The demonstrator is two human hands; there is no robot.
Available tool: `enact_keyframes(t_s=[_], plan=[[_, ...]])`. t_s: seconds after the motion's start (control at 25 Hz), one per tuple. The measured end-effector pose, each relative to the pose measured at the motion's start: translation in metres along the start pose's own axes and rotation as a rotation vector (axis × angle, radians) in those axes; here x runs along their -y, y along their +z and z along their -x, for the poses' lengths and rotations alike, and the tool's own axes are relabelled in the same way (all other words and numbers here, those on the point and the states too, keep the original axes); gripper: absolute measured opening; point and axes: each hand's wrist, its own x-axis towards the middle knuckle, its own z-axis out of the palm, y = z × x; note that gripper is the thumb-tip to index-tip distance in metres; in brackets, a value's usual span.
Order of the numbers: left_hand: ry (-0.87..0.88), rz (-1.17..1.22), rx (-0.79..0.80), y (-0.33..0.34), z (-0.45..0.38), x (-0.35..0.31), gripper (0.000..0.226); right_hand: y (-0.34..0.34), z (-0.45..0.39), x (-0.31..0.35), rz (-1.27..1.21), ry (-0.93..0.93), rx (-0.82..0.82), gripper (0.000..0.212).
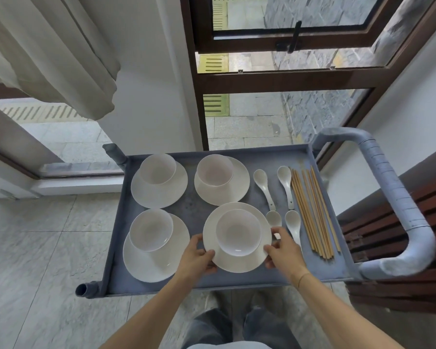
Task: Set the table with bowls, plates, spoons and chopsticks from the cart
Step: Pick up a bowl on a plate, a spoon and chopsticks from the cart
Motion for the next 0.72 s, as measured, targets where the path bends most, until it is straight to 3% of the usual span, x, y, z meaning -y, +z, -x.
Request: enact_keyframes(t_s=[0.28,0.4,0.44,0.56,0.72], plan=[[0.029,0.151,0.051,0.005,-0.002,-0.003,0.051,-0.014,0.010,0.001,-0.110,-0.025,0.044,0.033],[0.051,0.175,-0.019,0.008,-0.005,-0.002,0.049,-0.020,0.009,-0.007,-0.161,-0.057,-0.006,0.014],[0.059,0.184,-0.028,0.007,-0.005,-0.002,0.048,-0.023,0.006,-0.010,-0.094,-0.078,-0.123,0.008],[0.076,0.180,-0.018,0.006,-0.006,-0.006,0.045,-0.040,-0.005,-0.026,0.344,-0.067,-0.454,0.017],[0.088,0.175,-0.007,0.005,-0.006,-0.009,0.044,-0.049,-0.018,-0.038,0.579,0.033,-0.395,0.029]])
